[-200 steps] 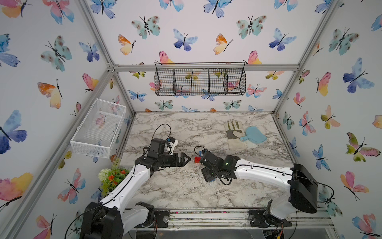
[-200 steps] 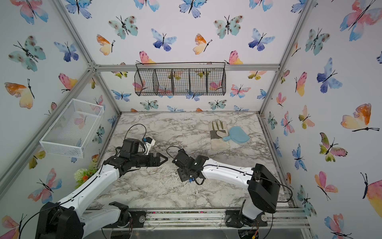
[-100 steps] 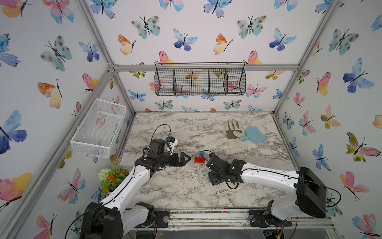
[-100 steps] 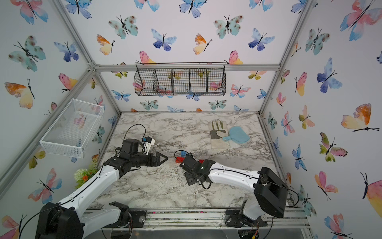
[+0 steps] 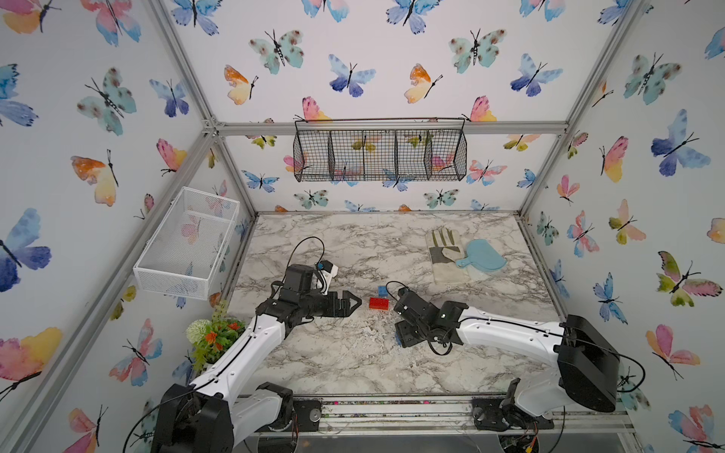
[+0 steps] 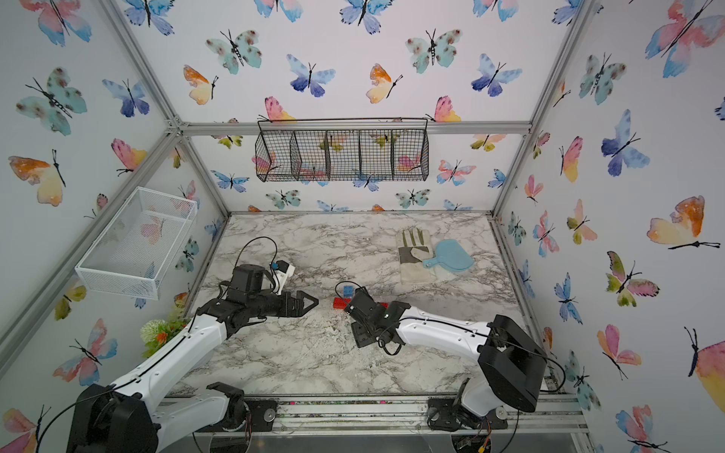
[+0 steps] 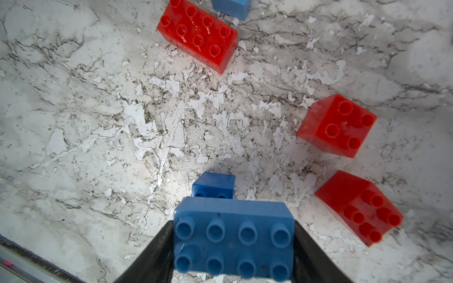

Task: Assemble a giraffe with lego
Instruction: Assemble the lego brick with the lego brick.

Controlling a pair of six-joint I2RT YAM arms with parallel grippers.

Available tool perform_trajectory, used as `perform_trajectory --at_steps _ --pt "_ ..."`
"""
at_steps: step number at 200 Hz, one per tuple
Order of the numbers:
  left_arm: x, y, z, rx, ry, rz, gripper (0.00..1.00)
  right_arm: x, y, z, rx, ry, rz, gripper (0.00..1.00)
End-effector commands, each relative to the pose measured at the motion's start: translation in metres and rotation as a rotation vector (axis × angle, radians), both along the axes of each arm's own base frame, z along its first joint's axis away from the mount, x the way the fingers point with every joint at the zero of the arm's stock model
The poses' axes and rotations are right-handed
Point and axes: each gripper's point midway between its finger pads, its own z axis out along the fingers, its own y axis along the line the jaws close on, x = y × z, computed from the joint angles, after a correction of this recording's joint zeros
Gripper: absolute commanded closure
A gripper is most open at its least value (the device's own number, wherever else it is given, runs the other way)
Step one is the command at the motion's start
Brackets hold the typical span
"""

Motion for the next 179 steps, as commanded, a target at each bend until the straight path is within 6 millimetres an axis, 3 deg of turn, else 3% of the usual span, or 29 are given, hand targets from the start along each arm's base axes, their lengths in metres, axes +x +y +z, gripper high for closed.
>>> perform_trajectory --at_steps 1,179 --pt "0.001 0.000 0.000 0.010 -0.012 -0.005 0.02 0.001 0.003 -0.004 -0.004 0.015 0.006 0.39" --pt "0.000 0.001 0.001 0.006 -0.011 0.006 0.02 -0.001 -0.011 -0.025 -0.054 0.028 -0.040 0.40"
